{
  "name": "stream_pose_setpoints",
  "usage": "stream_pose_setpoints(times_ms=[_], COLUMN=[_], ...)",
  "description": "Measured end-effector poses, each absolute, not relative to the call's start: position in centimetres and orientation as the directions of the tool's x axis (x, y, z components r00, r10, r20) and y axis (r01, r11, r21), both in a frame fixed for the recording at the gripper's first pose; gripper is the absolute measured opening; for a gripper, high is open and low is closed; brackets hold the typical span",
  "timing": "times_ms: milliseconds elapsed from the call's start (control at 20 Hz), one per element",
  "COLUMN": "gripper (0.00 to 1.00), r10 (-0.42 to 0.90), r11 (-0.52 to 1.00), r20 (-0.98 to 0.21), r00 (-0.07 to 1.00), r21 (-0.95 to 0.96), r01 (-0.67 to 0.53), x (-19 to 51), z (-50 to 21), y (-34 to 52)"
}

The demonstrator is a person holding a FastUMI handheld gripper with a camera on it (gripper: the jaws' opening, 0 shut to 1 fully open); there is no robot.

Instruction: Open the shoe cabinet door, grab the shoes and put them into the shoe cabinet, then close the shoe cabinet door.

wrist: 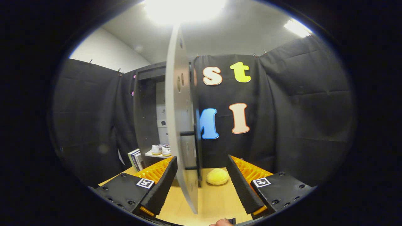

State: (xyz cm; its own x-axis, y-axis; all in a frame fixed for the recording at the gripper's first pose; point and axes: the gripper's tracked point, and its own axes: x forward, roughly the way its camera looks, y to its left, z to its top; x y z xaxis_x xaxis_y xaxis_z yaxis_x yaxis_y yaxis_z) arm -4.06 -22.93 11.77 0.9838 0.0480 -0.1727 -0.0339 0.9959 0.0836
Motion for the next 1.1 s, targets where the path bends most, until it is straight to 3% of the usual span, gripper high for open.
stream_pose_setpoints(times_ms=[300,700,1100], gripper=[0.98,0.93,0.94], r10=[-0.133,-0.094,0.042], r11=[0.987,0.993,0.982], r20=[-0.201,-0.239,-0.279], r00=[0.971,0.966,0.959], r21=[0.065,0.041,0.188], r01=[0.148,0.107,0.012], x=[1.1,3.0,2.6], z=[9.3,8.3,7.3], y=[-28.5,-25.0,-17.0])
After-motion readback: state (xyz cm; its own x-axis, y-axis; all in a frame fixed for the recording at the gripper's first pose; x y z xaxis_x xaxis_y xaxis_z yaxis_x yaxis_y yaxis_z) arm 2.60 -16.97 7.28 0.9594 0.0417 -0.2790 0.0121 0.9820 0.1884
